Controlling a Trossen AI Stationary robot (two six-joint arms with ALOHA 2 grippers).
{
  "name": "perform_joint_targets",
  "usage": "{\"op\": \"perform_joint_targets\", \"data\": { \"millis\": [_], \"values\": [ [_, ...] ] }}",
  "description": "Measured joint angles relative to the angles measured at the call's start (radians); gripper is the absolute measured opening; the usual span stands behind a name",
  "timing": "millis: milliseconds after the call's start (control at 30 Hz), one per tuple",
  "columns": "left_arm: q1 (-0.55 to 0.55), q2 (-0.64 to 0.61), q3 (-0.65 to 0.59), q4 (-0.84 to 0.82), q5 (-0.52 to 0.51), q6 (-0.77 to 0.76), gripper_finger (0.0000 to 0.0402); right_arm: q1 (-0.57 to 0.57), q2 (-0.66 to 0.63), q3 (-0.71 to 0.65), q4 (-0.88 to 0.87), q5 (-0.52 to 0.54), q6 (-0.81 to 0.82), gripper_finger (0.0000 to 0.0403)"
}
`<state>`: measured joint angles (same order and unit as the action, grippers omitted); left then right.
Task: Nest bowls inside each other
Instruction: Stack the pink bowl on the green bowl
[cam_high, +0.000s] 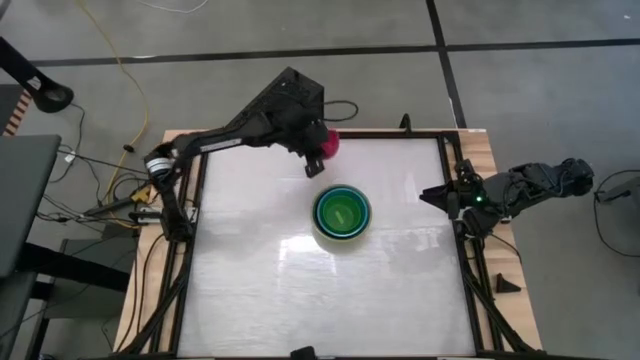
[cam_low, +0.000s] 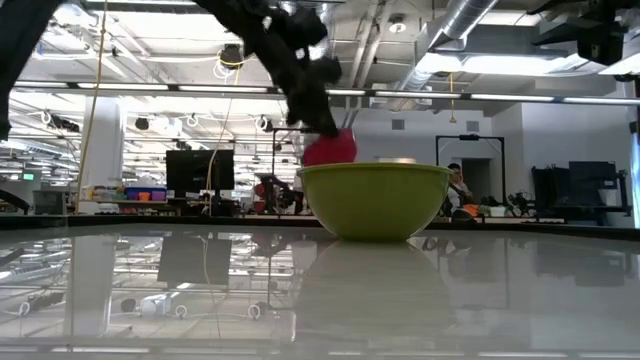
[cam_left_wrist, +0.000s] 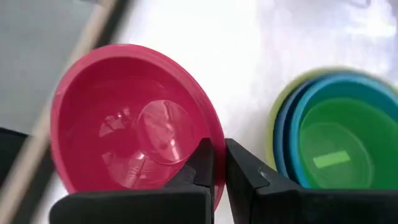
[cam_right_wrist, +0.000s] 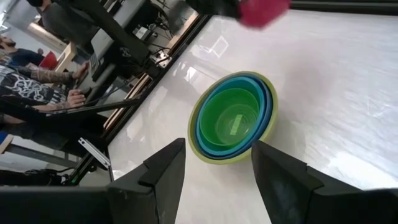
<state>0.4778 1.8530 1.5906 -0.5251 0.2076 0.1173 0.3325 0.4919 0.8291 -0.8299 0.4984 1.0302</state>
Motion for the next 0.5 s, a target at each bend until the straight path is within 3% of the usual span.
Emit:
{"op": "perform_joint_targets", "data": {
  "millis": [133, 233, 500],
  "values": [
    [-0.014, -0.098, 0.001, -0.027, -0.099, 0.019, 0.0001, 0.0, 0.006, 0.0, -0.001, 0.001, -0.007, 0.0217],
    [-0.044, -0.132, 0.001, -0.046, -0.117, 0.006, 0.0, -0.001, 0.007, 0.0, -0.001, 0.004, -0.015, 0.0217],
    [-0.231, -0.138, 0.001, -0.019, 0.006, -0.08, 0.0, -0.001, 0.007, 0.0, -0.003, 0.024, -0.018, 0.0217]
  ]
}}
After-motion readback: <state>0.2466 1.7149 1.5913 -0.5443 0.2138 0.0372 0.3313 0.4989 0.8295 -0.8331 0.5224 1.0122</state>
